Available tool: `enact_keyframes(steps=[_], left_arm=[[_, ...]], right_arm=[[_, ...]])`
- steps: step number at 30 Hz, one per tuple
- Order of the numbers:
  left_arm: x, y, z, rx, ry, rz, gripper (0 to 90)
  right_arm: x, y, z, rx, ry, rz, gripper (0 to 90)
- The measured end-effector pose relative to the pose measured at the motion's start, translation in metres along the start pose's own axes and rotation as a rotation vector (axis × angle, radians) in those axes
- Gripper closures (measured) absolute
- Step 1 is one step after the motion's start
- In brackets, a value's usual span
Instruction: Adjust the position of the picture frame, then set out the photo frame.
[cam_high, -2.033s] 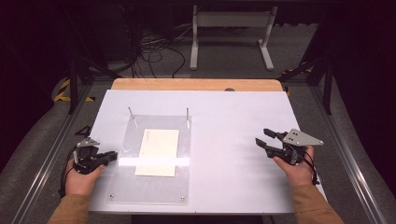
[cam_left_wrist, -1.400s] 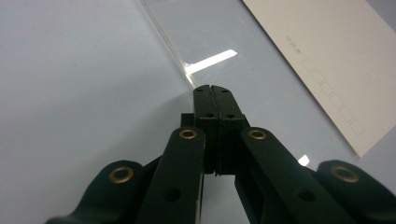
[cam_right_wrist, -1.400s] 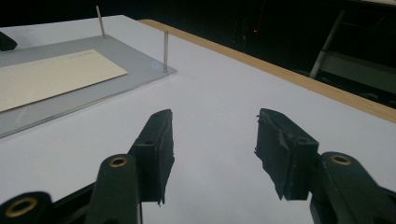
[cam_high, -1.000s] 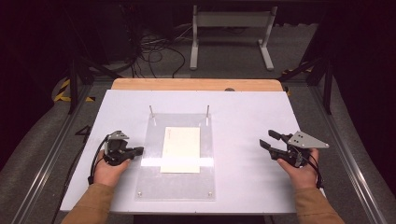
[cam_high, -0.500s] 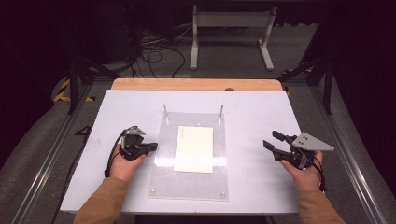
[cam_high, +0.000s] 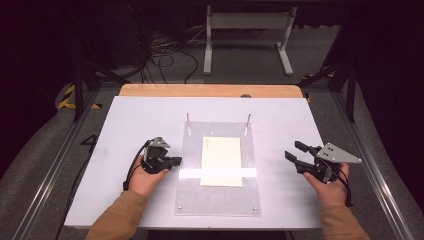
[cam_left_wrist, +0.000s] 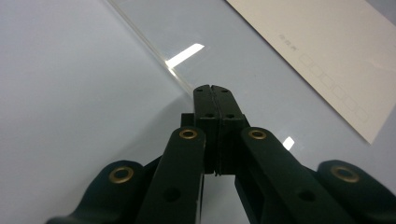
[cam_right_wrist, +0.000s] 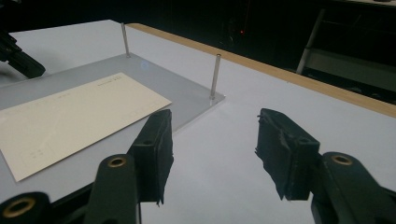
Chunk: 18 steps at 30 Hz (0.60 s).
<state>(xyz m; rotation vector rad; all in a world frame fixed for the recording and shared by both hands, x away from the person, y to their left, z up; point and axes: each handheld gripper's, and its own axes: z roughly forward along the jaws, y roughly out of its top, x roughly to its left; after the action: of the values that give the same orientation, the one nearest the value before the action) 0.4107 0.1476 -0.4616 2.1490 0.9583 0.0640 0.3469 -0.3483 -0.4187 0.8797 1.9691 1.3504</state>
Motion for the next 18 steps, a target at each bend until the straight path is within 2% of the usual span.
enact_keyframes(steps=[3, 6, 9, 11, 13, 16, 18], left_arm=[[-0.002, 0.002, 0.001, 0.012, 0.001, 0.02, 90.0], [-0.001, 0.003, 0.002, 0.014, -0.019, 0.009, 90.0], [0.001, 0.005, 0.003, 0.01, -0.015, 0.019, 90.0], [0.002, 0.005, 0.004, 0.0, -0.014, 0.007, 89.9], [0.002, 0.004, 0.0, -0.02, -0.009, -0.003, 82.4], [-0.001, 0.004, -0.011, -0.072, 0.019, 0.042, 74.6], [-0.008, 0.004, -0.025, -0.151, 0.025, 0.114, 65.2]], right_arm=[[-0.001, -0.001, -0.002, -0.003, -0.002, 0.003, 45.7], [-0.002, -0.002, -0.007, -0.001, -0.015, 0.011, 45.6], [-0.003, -0.003, -0.008, -0.004, -0.016, 0.012, 45.6], [-0.003, -0.004, -0.008, 0.002, -0.015, 0.016, 45.5], [-0.002, -0.004, -0.008, 0.005, -0.013, 0.014, 45.3], [0.001, 0.0, -0.008, 0.005, -0.003, 0.007, 47.6], [0.004, 0.003, -0.007, -0.007, 0.014, 0.008, 47.9]])
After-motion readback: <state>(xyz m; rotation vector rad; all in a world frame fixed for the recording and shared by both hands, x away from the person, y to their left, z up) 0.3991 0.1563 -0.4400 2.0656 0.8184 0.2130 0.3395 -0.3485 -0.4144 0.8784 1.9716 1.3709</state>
